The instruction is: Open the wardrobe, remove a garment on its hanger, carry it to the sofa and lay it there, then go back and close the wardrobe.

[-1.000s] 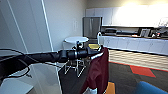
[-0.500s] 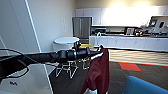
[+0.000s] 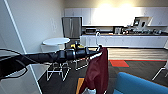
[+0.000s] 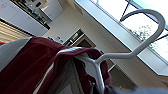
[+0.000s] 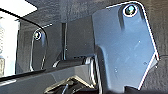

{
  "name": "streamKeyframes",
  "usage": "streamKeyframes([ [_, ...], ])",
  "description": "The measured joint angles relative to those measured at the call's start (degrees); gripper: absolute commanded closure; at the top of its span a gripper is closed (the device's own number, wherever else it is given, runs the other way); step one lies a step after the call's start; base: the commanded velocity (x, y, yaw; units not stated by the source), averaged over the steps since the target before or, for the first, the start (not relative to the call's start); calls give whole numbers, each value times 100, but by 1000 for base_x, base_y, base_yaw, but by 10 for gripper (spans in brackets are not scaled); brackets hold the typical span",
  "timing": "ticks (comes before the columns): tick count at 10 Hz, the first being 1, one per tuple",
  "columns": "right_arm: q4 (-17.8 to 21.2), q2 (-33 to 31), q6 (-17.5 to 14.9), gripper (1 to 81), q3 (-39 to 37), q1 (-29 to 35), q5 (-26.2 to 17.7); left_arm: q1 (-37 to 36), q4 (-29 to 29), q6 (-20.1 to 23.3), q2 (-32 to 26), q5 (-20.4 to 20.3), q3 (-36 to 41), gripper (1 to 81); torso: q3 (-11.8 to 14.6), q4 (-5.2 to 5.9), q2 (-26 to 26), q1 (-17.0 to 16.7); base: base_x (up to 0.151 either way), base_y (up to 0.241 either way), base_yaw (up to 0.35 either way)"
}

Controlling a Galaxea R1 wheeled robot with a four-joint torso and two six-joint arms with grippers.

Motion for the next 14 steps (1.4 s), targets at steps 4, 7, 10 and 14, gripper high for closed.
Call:
streamKeyframes([
  [4,0,2,2,10,0,-6,0,-16,0,0,2,-26,17,811,0,0,0,0,0,0,-279],
  [7,0,2,2,10,0,-15,0,-13,0,0,4,11,78,811,0,0,0,0,0,0,-280],
  [10,0,2,2,10,0,-15,2,-16,2,0,-29,20,162,811,0,0,0,0,0,0,-280],
  [14,0,2,2,10,0,-13,2,-13,5,0,-22,41,174,811,0,0,0,0,0,0,-280],
])
